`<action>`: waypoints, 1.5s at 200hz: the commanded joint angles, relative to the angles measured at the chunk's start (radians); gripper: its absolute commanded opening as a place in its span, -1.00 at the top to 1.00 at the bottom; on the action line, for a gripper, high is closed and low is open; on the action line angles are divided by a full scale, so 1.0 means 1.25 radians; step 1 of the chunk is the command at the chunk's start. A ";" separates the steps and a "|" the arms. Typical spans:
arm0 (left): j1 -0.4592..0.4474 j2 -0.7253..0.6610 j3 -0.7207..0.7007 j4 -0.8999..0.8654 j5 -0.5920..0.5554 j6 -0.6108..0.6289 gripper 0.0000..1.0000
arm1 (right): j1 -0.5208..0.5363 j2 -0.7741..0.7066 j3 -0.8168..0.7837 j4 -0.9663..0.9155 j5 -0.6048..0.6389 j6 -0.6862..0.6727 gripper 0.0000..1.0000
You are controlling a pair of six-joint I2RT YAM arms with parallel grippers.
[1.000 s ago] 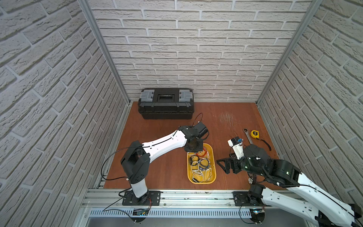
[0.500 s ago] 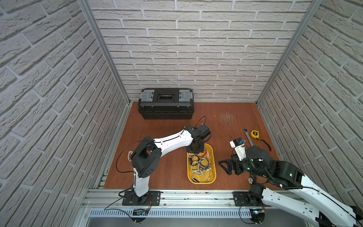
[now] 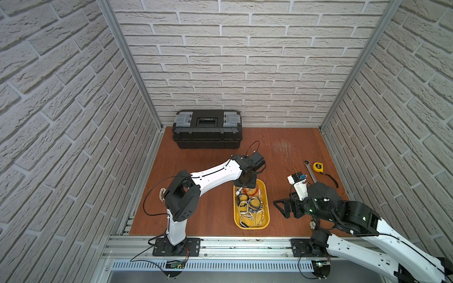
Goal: Put the watch into the storage box
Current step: Place the watch in the storage box, then pick up the watch at the center of the board.
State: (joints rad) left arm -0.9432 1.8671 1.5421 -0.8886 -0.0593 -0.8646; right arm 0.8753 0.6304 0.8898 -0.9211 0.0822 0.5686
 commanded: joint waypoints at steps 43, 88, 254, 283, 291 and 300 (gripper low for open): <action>0.034 -0.199 -0.079 -0.030 -0.089 -0.036 -0.33 | 0.003 0.000 0.008 0.014 0.008 0.002 -1.00; 0.351 -0.549 -0.422 0.027 -0.050 -0.094 -0.57 | 0.002 0.001 0.005 0.020 0.003 -0.002 -1.00; 0.909 -0.428 -0.612 0.143 -0.092 0.076 -0.89 | 0.000 0.132 0.062 0.026 -0.044 -0.019 -1.00; 0.923 -0.396 -0.621 0.177 -0.085 0.088 -0.84 | 0.000 0.139 0.061 0.035 -0.048 -0.014 -1.00; 0.923 -0.388 -0.621 0.187 -0.081 0.091 -0.82 | 0.000 0.139 0.061 0.036 -0.049 -0.014 -1.00; 0.923 -0.381 -0.618 0.198 -0.079 0.094 -0.80 | 0.000 0.141 0.061 0.036 -0.049 -0.012 -1.00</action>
State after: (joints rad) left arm 0.1986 1.3701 0.7757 -0.7040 -0.1738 -0.7761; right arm 0.8753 0.8055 0.9413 -0.9100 0.0284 0.5602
